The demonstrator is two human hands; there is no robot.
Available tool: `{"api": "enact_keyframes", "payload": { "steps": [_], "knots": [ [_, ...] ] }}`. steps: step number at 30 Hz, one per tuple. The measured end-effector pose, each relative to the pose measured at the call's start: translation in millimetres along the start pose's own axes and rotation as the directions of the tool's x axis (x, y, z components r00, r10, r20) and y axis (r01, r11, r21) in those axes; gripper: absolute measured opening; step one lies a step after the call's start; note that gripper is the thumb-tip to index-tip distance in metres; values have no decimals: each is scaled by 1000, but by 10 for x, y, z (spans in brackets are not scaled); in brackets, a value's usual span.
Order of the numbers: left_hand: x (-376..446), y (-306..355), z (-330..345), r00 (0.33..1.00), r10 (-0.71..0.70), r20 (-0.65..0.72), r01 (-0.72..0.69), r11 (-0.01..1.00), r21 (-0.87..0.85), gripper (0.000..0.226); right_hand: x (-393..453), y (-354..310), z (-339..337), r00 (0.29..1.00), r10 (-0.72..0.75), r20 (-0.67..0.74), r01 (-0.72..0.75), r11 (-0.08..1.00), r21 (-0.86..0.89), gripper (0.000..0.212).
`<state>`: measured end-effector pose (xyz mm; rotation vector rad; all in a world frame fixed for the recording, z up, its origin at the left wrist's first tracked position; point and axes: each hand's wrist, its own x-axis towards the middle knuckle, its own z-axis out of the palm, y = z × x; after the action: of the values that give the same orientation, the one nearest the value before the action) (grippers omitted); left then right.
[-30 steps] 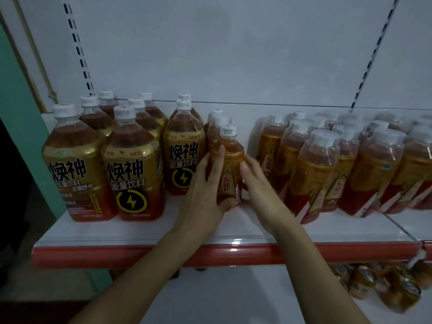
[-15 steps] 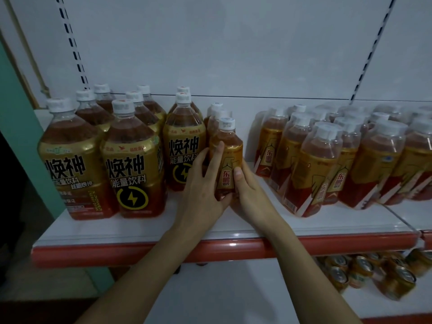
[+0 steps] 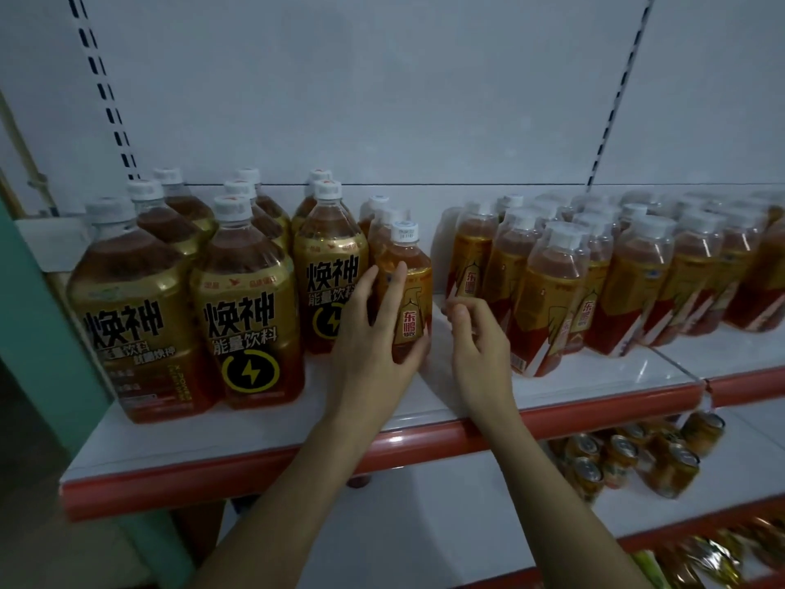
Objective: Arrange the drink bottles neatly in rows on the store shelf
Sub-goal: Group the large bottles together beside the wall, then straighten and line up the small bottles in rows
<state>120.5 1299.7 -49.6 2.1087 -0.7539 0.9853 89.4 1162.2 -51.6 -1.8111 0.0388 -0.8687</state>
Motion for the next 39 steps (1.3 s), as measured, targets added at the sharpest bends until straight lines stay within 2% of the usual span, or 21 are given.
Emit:
{"api": "enact_keyframes", "payload": {
  "steps": [2,4,7,11,13,16,20,22,24,28,31,34,39],
  "knots": [
    [3,27,-34,996,55,-72,-57,998,-31,76,-59,-53,-85,997,-57,-51,58,998,10,22],
    [13,60,-51,984,132,-118,-135,991,-19,62,-81,-76,-210,995,-98,-22,99,995,14,26],
    [46,153,-25,962,239,-131,-241,971,6,57,-8,-141,-452,988,-156,-5,156,985,70,29],
    [198,424,73,946,280,-162,-282,959,10,48,190,-332,-788,970,-244,22,240,965,108,28],
    [335,594,125,952,280,-122,-283,959,-12,48,308,-449,-976,947,-318,55,312,946,90,26],
    [617,818,144,973,229,19,-229,973,-4,45,567,-613,-1245,925,-361,121,353,932,88,15],
    [1088,1016,50,981,-13,192,24,998,-60,34,1023,-936,-1547,945,-253,209,234,966,111,14],
    [1342,1041,-10,953,-138,270,187,968,-165,29,1235,-1048,-1664,944,-183,275,155,980,123,12],
    [1573,1029,-45,928,-190,320,264,943,-205,26,1397,-1096,-1742,933,-148,328,115,986,119,11],
    [1955,994,-37,900,-184,395,205,979,-12,26,1655,-1053,-1709,903,-124,412,138,990,-4,9],
    [2198,932,84,820,-187,541,119,980,157,33,1859,-965,-1599,862,-68,502,169,973,-158,9],
    [2362,850,283,737,-165,655,104,986,132,39,2033,-880,-1460,805,33,592,171,943,-285,13],
    [2496,692,605,599,-151,787,6,983,184,51,2251,-783,-1303,698,163,697,230,871,-434,24]
  ]
}}
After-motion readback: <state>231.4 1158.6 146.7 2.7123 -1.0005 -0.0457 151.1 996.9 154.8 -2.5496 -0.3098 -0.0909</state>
